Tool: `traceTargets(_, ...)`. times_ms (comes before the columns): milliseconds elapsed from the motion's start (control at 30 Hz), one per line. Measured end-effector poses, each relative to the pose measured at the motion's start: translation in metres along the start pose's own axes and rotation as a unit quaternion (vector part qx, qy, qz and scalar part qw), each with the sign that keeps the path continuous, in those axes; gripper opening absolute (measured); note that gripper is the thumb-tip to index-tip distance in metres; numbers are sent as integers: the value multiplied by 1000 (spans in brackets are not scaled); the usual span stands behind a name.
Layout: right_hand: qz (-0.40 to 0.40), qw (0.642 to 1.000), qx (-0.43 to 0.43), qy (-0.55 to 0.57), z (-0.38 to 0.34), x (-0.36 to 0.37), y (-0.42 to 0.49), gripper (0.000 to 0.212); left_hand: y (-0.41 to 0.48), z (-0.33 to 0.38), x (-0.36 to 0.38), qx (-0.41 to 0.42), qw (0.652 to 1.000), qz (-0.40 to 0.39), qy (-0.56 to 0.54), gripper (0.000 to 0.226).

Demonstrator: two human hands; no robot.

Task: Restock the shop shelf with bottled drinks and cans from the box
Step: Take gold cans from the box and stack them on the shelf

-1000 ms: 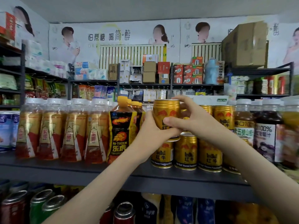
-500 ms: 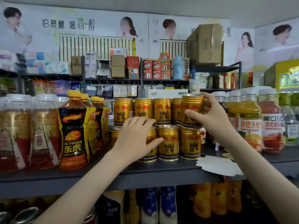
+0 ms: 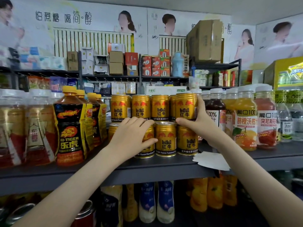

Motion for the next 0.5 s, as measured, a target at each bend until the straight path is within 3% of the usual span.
traceTargets(233,56,998,-21,-9,-2,8,-5,93,1,-1,2,-14,1000,-10,2,54)
traceTargets(500,5,999,49,-7,5,0,-8,91,2,0,4,-13,1000,-12,5,52)
Point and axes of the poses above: each hand's wrist, its own y-axis towards the middle knuckle, its own x-axis out of the palm, z = x × y, the point moved 5 cm from there along y, towards the middle knuckle, and after that the axes turned 8 degrees about -y, right-handed, at the moved point
